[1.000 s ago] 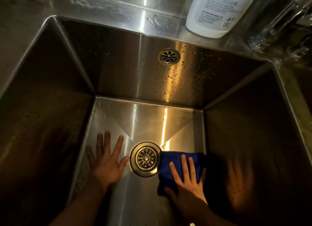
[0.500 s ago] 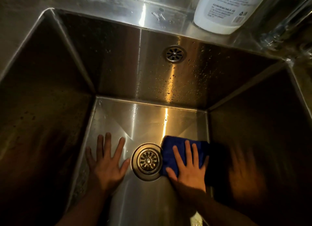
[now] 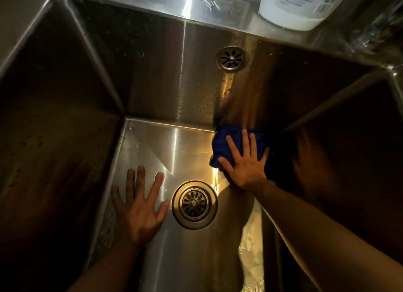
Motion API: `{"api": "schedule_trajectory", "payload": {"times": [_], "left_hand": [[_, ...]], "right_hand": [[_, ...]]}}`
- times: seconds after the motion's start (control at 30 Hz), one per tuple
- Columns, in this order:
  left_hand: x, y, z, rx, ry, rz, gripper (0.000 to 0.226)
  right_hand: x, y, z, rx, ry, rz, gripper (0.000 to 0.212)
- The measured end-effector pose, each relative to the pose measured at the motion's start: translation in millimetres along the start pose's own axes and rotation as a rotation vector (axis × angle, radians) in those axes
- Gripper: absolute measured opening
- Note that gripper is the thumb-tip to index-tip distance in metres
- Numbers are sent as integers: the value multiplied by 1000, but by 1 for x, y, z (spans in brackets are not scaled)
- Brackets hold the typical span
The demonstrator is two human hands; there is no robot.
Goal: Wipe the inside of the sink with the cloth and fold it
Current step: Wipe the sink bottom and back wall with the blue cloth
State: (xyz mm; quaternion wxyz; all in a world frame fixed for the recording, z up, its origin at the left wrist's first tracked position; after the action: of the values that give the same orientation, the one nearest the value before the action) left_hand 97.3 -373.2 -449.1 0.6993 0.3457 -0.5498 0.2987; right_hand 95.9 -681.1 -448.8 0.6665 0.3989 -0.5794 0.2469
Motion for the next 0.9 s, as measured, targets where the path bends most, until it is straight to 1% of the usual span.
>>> {"api": "schedule_trajectory", "payload": {"times": [0.1,0.17,0.3,0.43,0.5,0.57,0.63,0.67,0.77,0.83,0.9], "left_hand": [[-2,1,-2,8,-19,-9,70],[-5,1,-3,10,-27,-11,71],[-7,0,-3,-17,-48,22,68],[-6,2,-3,-30,-92,81,68],[-6,2,-4,-30,-108,93,68],[-5,2,-4,-27,-107,103,69],[-2,2,-3,-28,-88,117,68],[0,2,-2,-31,-80,124,68],[2,3,-1,-39,-73,130,68],[3,4,-3,-40,-80,135,69],[2,3,-3,-43,-85,143,69]], "right_hand": [[-2,6,1,19,-9,-94,66],[-7,24,2,30,0,-113,68],[-15,88,6,64,43,-75,74],[-24,159,9,94,104,-74,79],[-32,198,15,159,125,-54,84],[-40,233,22,266,149,-10,92],[-44,255,27,328,185,-7,98],[-43,259,28,340,197,-13,99],[-36,259,26,363,194,5,90],[-26,252,26,393,204,-8,87],[-19,243,28,508,294,-41,79]]}}
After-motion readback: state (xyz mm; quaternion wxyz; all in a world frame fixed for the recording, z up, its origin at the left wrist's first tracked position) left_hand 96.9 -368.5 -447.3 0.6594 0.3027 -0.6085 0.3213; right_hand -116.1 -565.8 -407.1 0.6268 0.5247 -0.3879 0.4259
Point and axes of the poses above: each hand's wrist, its own y-axis away from the middle knuckle, its own x-axis out of the back of the hand, z = x × y, the point moved 8 cm from there along -y, towards the middle knuckle, and after that the axes turned 14 degrees about -x, right-handed, at the moved point
